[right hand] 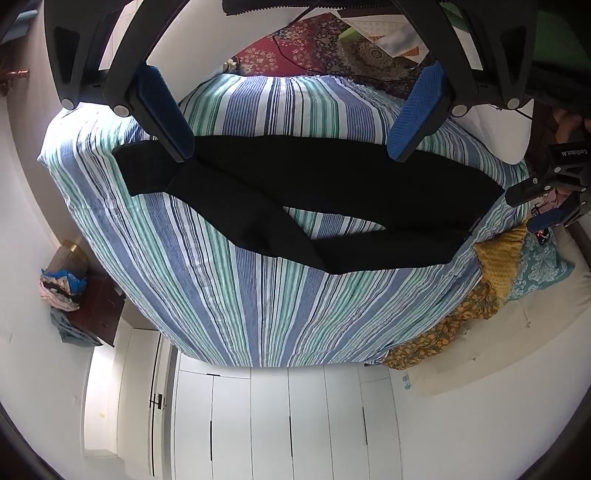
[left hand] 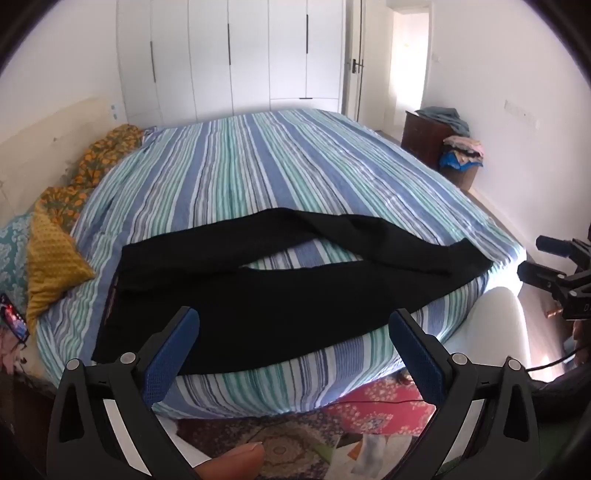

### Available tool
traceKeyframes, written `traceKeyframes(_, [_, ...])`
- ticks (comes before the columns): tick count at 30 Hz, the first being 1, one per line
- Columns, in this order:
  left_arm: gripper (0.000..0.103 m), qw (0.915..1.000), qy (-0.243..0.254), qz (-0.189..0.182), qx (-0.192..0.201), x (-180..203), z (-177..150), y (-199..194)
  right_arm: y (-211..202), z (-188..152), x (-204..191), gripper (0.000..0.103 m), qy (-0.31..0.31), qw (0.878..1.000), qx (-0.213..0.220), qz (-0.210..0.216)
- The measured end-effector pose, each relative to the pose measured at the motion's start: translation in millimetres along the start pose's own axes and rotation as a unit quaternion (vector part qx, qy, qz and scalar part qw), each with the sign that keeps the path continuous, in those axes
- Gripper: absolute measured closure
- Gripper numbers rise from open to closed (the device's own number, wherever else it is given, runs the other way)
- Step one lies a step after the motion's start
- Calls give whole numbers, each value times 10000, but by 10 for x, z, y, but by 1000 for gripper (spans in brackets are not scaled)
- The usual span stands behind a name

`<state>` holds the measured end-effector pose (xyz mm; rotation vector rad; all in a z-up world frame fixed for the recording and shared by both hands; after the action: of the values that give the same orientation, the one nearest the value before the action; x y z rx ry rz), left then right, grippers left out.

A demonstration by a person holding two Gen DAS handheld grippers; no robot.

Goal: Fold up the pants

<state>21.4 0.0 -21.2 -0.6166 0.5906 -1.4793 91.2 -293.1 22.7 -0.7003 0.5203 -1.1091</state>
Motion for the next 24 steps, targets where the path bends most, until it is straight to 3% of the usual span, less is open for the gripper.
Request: traceKeyframes(24, [1,9994,-156,82,-283,-36,-73,99,43,-13,-5,0,39,9999,10,144])
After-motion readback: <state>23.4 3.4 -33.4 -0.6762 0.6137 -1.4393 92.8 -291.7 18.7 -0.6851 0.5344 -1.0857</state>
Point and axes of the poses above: each gripper's, at about its wrist camera, not at the fingertips, and y roughly the way its jaws point, x to its right, z to its top, the point moved 3 cm from there along y, roughly the way its jaws point
